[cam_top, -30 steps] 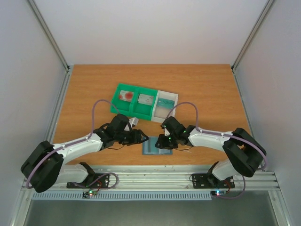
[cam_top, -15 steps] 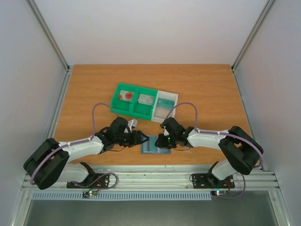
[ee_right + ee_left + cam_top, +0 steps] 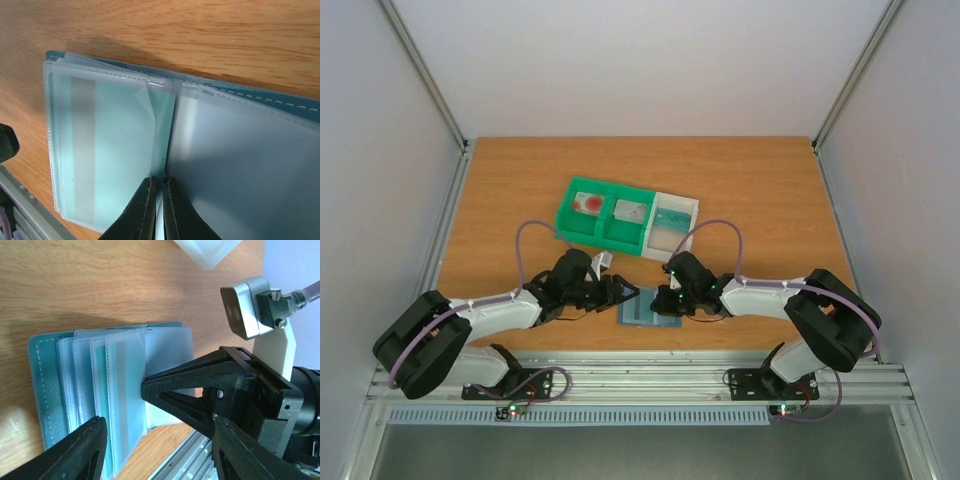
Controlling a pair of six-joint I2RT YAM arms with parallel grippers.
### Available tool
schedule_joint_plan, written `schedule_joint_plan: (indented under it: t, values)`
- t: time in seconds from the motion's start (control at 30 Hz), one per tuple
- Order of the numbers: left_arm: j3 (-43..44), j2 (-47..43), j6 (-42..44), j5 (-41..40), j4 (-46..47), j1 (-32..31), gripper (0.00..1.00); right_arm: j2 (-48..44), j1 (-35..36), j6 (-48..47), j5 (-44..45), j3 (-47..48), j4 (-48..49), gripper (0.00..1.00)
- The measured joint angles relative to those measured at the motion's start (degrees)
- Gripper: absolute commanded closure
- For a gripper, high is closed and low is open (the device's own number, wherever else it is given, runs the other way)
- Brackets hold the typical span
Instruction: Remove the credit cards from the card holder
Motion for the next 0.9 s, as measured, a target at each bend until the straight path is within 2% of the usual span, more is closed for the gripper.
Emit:
schedule_joint_plan:
  t: [0.9]
  values:
    - [0.0,6.2,-2.7,1.6,7.8,-0.3,0.44,-0.7,0.0,0.0,-0.5,-0.7,0.1,0.92]
